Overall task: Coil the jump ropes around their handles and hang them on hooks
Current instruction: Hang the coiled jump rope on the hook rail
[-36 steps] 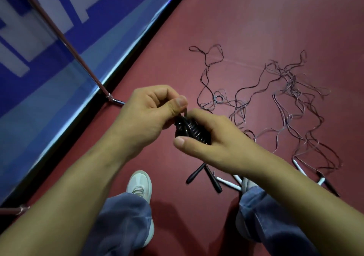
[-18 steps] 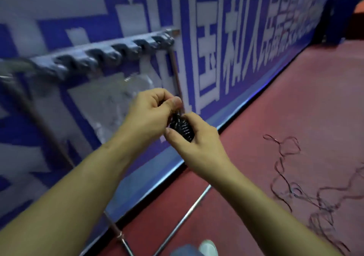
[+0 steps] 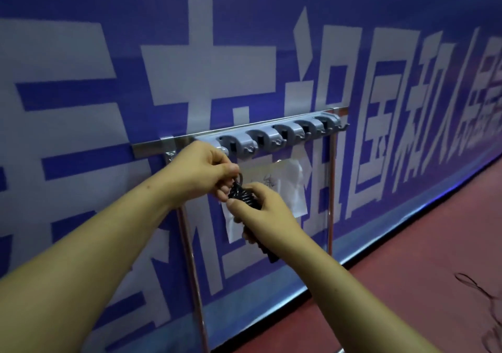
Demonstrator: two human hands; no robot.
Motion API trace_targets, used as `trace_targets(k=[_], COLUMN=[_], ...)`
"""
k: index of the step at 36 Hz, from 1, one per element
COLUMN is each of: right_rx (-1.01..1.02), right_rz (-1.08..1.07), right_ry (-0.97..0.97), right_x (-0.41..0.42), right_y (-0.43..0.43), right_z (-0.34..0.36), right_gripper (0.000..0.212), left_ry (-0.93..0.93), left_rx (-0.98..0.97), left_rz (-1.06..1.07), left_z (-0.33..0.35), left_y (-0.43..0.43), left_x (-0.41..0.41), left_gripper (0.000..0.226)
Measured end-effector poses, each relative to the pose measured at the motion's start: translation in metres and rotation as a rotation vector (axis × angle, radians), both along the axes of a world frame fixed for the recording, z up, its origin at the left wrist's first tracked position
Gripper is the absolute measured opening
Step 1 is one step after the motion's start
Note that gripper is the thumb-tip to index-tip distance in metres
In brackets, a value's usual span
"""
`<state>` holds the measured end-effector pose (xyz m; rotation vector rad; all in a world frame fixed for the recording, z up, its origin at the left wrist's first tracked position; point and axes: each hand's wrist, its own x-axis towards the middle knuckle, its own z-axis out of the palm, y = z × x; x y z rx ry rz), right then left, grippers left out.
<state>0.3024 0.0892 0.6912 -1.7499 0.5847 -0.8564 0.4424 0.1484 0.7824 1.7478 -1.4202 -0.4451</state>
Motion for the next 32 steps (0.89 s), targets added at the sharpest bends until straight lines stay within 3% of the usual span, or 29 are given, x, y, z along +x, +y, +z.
trace_targets(k=[5,11,21,25,29,32], right_rx=[0.044,0.002,0.0,0.023,0.061,0.066], right_rz=[0.02,-0.042,-0.036,-0.019,0.03,0.064], right_ry=[-0.02,-0.051,-0.027,0.033,0.057,0.078], right_x=[0.038,0.062,0.067,0.071,0.072,0.072], right_y=[-0.017,-0.038,-0.053,-0.055,-0.057,-0.057], right_z=[0.006,0.016,0.007,0.001,0.0,0.002], right_gripper=[0.037,0.032,0.037,0.031,0.019,0.033], left_ry=[-0.138,-0.216,-0.141,0.088,0.198,0.144], left_rx=[-0.035,-0.132,0.051,0.148,0.145,0.098], left_rz=[0.126,0.229,0.218,0.248,0.255,0.262], left_z=[0.003,0.003,0.018,0.019,0.014,0.006], left_y=[-0.02,-0.046,-0.059,-0.058,-0.054,-0.049], left_x=[0.027,0.05,0.053,0.051,0.052,0.05], left_gripper=[0.027,0.025,0.026,0.025,0.027,0.035])
